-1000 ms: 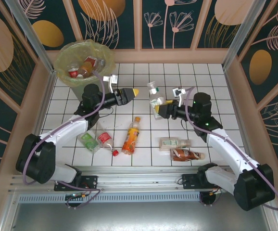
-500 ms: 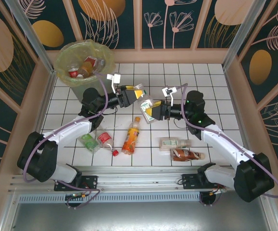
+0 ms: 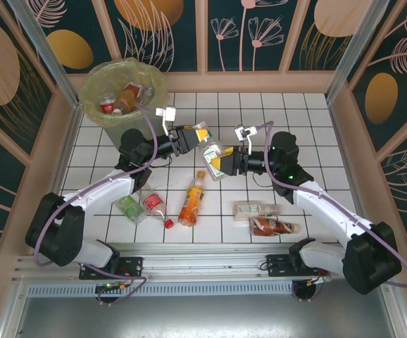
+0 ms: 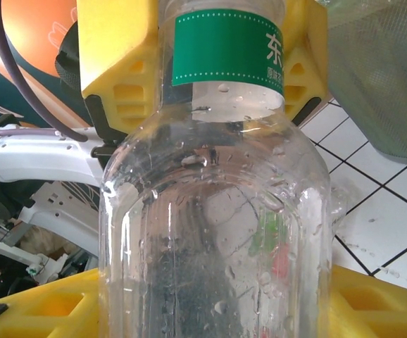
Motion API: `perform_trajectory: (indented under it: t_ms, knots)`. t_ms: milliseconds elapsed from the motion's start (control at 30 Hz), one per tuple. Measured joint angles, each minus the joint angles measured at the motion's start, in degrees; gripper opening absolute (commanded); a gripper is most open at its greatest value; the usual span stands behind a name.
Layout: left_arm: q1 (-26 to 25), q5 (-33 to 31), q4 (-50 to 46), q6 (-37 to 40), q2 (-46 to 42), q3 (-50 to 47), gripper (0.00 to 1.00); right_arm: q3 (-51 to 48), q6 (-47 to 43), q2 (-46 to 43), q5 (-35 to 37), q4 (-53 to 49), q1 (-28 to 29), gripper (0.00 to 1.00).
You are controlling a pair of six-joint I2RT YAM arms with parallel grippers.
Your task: Put the plastic bottles in the bin
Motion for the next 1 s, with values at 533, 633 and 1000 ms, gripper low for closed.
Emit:
perform_trajectory:
  t_ms: [533, 633, 1000]
  knots:
    - [-0.22, -4.76, -17.55, 8.74, -4.11, 5.62, 0.41, 0.46, -3.74, -1.88, 2.21, -5.2, 0.7, 0.99]
    - [-0.22, -8.17, -28.44, 14.47, -5.09, 11.32, 0.42, 1.29, -6.23, -4.31, 4.74, -9.75, 0.7, 0.99]
    - [1.2, -30.18, -62.77, 37.42, -5.01, 37.16, 0.44, 4.2, -12.55, -12.63, 17.22, -22.36, 0.7, 0.98]
